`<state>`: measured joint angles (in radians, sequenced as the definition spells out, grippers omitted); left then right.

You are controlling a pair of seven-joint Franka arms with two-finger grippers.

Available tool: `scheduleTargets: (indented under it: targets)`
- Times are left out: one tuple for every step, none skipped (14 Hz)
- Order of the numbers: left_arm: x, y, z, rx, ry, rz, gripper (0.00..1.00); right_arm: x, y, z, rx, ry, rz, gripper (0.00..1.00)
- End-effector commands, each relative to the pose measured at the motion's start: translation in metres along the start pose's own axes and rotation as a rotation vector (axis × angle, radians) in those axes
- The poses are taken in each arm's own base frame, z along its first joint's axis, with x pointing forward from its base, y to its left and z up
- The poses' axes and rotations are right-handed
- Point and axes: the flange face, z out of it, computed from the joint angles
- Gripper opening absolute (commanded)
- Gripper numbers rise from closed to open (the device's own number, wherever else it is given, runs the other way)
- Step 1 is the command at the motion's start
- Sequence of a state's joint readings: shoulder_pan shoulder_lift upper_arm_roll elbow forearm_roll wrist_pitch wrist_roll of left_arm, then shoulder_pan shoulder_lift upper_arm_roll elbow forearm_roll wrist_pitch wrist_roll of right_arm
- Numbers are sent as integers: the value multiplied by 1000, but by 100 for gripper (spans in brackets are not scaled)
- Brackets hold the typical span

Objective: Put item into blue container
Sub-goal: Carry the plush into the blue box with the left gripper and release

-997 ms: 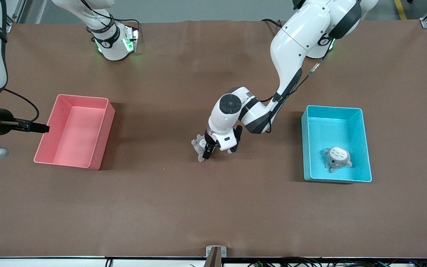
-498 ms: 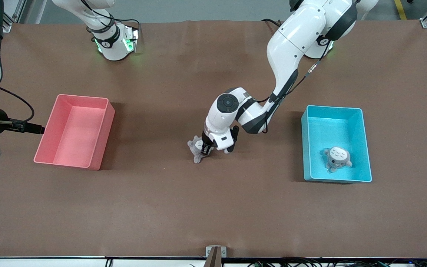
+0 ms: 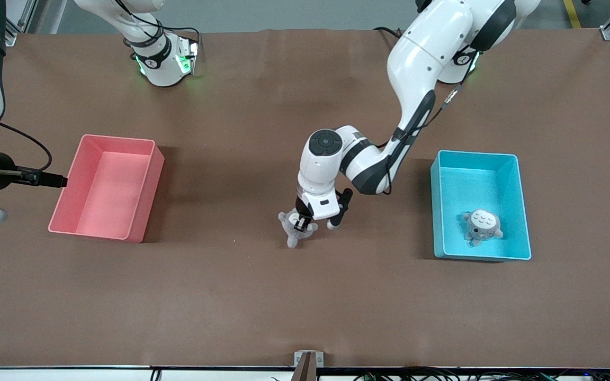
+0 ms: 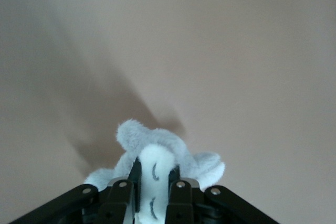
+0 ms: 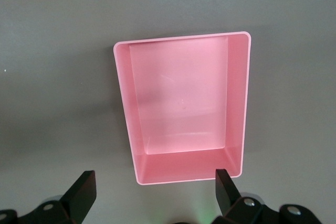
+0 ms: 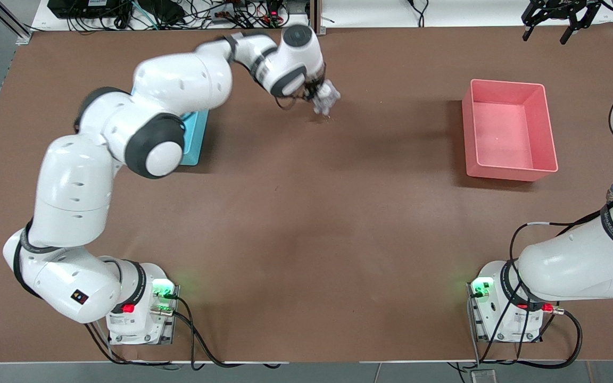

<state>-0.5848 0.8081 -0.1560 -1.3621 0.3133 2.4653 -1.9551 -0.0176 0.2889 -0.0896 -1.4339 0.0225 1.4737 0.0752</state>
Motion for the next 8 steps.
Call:
scheduleTargets:
  targets:
    - [69, 16, -66, 3, 44, 126, 0, -19, 0, -11, 10, 16, -2, 100]
    - [91, 17, -81, 21, 44, 170, 0, -25, -2, -16, 10, 36, -9, 100]
    - [114, 18, -95, 47, 36, 228, 0, -30, -5, -19, 8, 50, -17, 100]
    - [135, 17, -106, 77, 17, 273, 0, -36, -6, -24, 7, 64, -21, 100]
    - [164, 11, -115, 118, -19, 292, 0, -41, -3, -28, 9, 71, -20, 100]
    - [194, 1, -123, 154, -44, 332, 0, -47, -2, -31, 12, 79, -21, 100]
    - [224, -11, -128, 185, -67, 384, 0, -52, 0, -32, 13, 82, -22, 100]
    - [255, -30, -127, 231, -102, 445, 0, -57, 3, -34, 16, 91, -20, 100]
